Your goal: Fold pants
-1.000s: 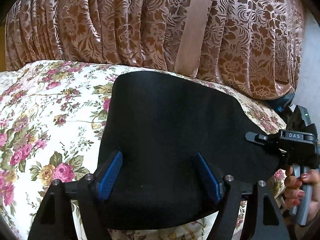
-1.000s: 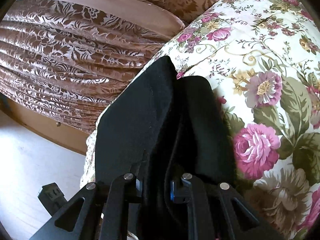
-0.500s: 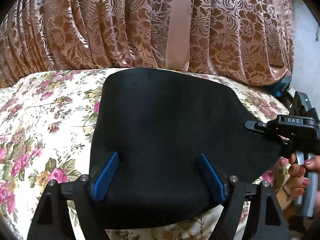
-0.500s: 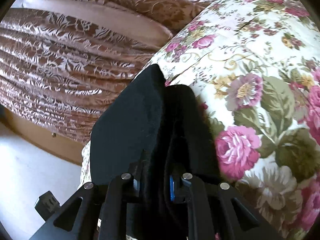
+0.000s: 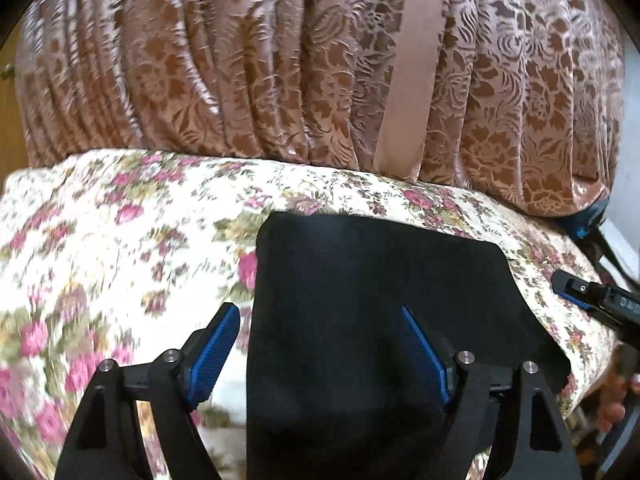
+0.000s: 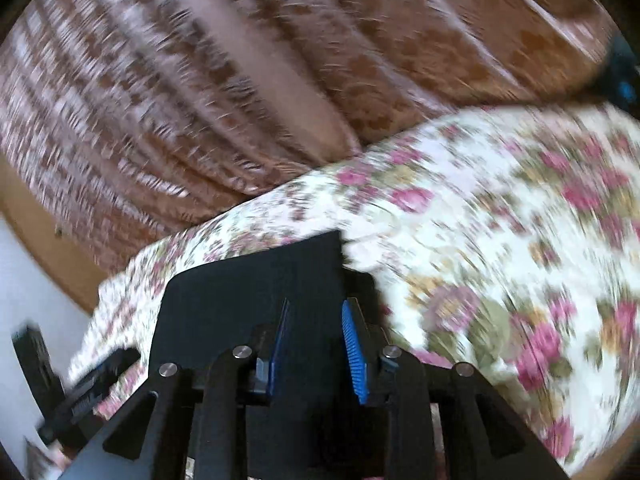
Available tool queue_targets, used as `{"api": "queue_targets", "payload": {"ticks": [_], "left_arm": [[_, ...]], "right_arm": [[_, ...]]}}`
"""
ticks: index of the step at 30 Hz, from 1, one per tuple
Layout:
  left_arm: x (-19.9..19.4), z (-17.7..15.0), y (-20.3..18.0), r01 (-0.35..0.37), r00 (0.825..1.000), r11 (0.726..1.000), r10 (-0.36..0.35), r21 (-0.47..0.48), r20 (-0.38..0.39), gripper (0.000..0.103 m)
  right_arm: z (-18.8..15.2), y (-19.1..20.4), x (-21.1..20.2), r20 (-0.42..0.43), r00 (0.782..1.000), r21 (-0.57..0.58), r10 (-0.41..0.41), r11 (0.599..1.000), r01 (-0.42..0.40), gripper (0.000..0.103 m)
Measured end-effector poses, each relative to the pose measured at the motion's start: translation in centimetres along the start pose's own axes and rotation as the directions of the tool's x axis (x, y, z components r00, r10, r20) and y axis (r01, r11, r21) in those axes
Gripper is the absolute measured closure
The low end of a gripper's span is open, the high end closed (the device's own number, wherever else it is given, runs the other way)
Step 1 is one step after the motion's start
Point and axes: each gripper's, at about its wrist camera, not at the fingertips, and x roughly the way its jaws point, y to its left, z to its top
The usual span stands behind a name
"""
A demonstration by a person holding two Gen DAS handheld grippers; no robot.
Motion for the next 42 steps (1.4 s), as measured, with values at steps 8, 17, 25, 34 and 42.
{"api": "queue_targets", "payload": {"ticks": [8, 17, 25, 34, 42], "left_arm": [[5.0, 3.2, -2.2, -0.051, 0.990, 0.993, 0.064, 0.104, -0.125, 0.025], [9.2, 2.8, -2.6, -0.089, 0.979, 0.989, 0.109, 0.121, -0.174, 0.024], [12.2, 2.3, -1.3, -0.078, 0.969, 0.996, 0.085, 0.037, -0.232, 0.007], [13.2, 1.5, -0.2, -0.059, 0.975, 0.998, 0.055, -0.014, -0.217, 0.000], [11.5, 1.0, 0.1, -0.057, 0.978, 0.997, 0.047, -0.044, -0.201, 0.000]], "right_arm": [[2.0, 7.6, 6.0, -0.115, 0.991, -0.236, -0.062, 0.971, 0.033, 0.075], [2.3, 5.8, 11.0, -0.151, 0.965, -0.271, -0.217, 0.947, 0.170, 0.075], [1.1, 3.0, 12.4, -0.134, 0.972, -0.227, -0.192, 0.961, 0.158, 0.078], [0.8, 2.6, 14.3, -0.109, 0.969, -0.238, -0.223, 0.952, 0.192, 0.079], [0.4, 2.3, 12.7, -0.068, 0.984, -0.203, -0.165, 0.968, 0.149, 0.078]]}}
